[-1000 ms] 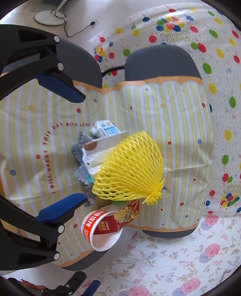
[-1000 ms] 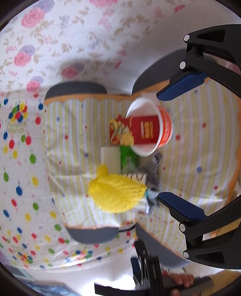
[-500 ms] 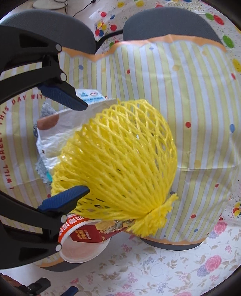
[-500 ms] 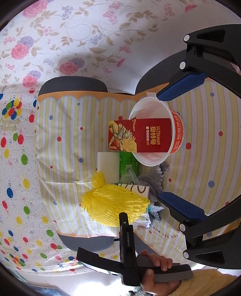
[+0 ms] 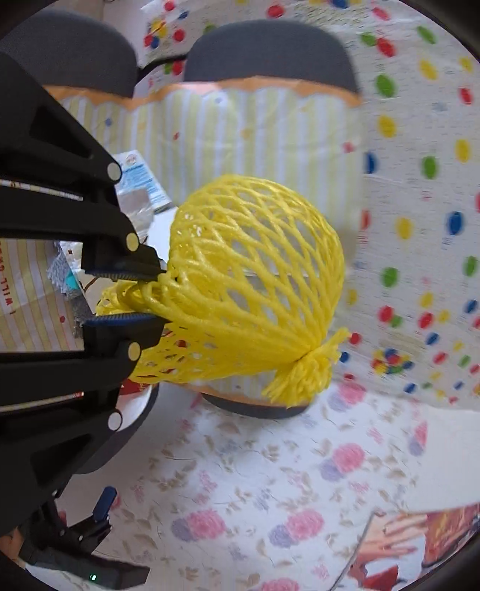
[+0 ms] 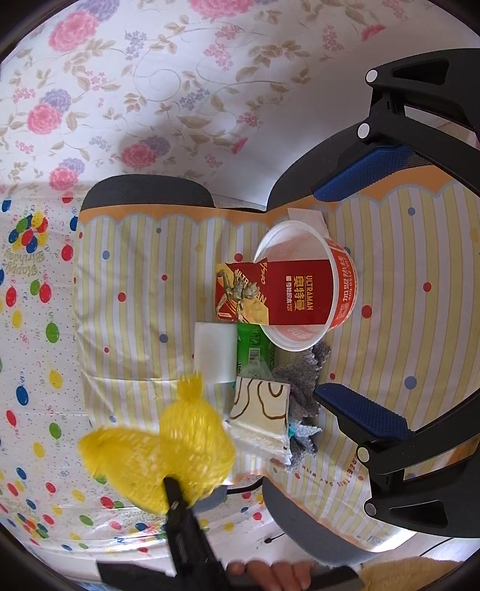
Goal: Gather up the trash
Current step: 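Grasp the white paper packet with the right gripper while the left holds the yellow net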
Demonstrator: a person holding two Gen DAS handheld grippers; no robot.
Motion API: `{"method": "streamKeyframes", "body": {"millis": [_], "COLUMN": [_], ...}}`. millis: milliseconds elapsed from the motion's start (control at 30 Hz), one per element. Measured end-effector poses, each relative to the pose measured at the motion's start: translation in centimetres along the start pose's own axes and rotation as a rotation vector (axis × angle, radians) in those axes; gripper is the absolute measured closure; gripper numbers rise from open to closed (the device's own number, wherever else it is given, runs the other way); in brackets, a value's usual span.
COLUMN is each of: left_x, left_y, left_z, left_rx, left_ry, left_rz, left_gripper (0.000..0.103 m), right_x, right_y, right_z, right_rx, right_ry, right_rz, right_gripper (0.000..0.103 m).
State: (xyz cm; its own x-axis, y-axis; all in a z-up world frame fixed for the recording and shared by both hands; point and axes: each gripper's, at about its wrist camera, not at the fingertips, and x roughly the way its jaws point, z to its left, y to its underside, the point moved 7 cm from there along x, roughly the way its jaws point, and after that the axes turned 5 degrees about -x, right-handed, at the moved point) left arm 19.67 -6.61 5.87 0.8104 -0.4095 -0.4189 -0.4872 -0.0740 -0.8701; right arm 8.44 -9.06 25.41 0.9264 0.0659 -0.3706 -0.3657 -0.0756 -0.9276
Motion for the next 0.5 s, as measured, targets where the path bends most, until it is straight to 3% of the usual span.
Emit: {"method": "streamKeyframes", "body": {"millis": [133,267,400,433,467,500], "left_x": [-4.6,-6.2,-7.7,-7.7,-7.8,-7.7], "left_y": [0.4,2.7,5.5,6.2,6.6,7.4], "left_z": [0.8,3.5,7.2,8.0,8.5,9.4], "left_rx": [0.060,0.054,0.036,0.017,-0.001,-0.029], "left_ry": [-0.115,-0.146,-0.312,-0.320,-0.314,-0.297], "left_rz": [-0.017,0.030,0.050,0.059,0.064,0.076], "left_gripper": [0.090,0.090,0.090,0.090,0.090,0.090], "right_x": [-2.0,-2.3,-2.4,-2.0,-1.5,-1.0], "right_y": [1.2,-0.4,-0.1,-1.0,-1.5,-1.9], "right_z": [0.2,1.0,2.9,3.4,3.8,4.0], "right_rx": [0.004,-0.015,-0.050,-0.061,-0.068,-0.065], "right_ry": [-0.020,-0.023,-0.058,-0.065,-0.066,-0.068], "right_rz": [-0.008,-0.012,-0.012,-0.009,-0.002,0.007], "right_gripper": [0.006,0.008,0.013,0.016,0.035,0.042]}}
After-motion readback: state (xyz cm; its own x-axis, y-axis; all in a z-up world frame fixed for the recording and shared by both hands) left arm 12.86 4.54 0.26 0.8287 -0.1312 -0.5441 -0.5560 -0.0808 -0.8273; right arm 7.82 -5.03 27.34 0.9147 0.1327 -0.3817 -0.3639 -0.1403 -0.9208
